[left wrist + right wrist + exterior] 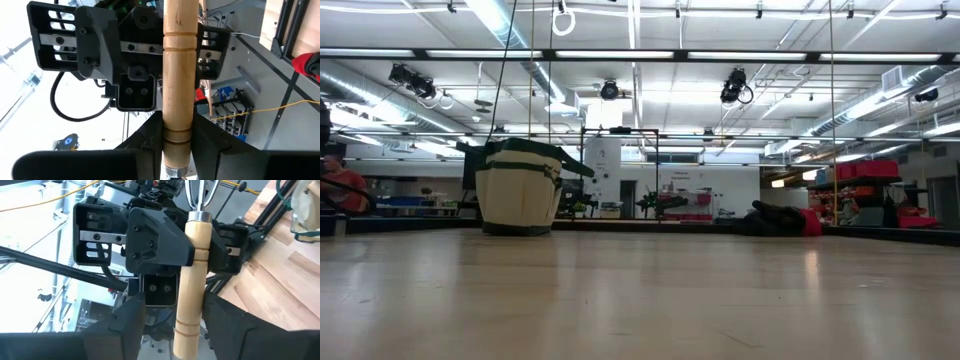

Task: Pick & Place Garden tools in Gardening bag
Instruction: Put the brown hand rake into the gardening bag

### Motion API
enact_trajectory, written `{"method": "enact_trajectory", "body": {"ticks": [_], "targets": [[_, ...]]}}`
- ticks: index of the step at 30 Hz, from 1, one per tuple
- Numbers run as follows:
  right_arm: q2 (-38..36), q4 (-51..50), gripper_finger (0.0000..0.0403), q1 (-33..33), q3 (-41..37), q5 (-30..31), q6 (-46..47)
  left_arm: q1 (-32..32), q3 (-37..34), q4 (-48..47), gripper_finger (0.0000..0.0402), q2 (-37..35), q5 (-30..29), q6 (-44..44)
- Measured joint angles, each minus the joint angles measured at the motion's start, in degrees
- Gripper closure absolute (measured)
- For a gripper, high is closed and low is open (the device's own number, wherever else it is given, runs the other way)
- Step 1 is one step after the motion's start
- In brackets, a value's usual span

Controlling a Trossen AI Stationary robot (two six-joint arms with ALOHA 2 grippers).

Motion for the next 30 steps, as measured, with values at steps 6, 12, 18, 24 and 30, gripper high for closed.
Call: {"method": "enact_trajectory", "body": {"ticks": [6,12,18,24,30], "targets": [[-0.4,-2.4,0.0206,-1.0,0.0,-0.7,-0.4,-0.6,-0.1,-0.8,0.0321,0.0,-1.2,0.2],[-1.1,-4.3,0.0211,-2.5,0.0,-2.0,-2.4,-1.9,-0.1,-0.6,0.0322,0.0,-4.6,-1.4],[-3.0,-7.1,0.0226,-4.4,0.0,-1.8,-7.3,-2.5,-0.1,-0.4,0.0322,0.0,-6.9,-4.2],[-5.0,-7.5,0.0244,-6.2,0.0,-0.6,-11.9,-2.0,-0.1,-0.3,0.0321,0.0,-6.8,-11.2],[-5.8,-7.5,0.0258,-6.4,0.0,0.7,-15.0,-0.3,-0.1,-0.5,0.0322,0.0,-6.8,-21.6]]}}
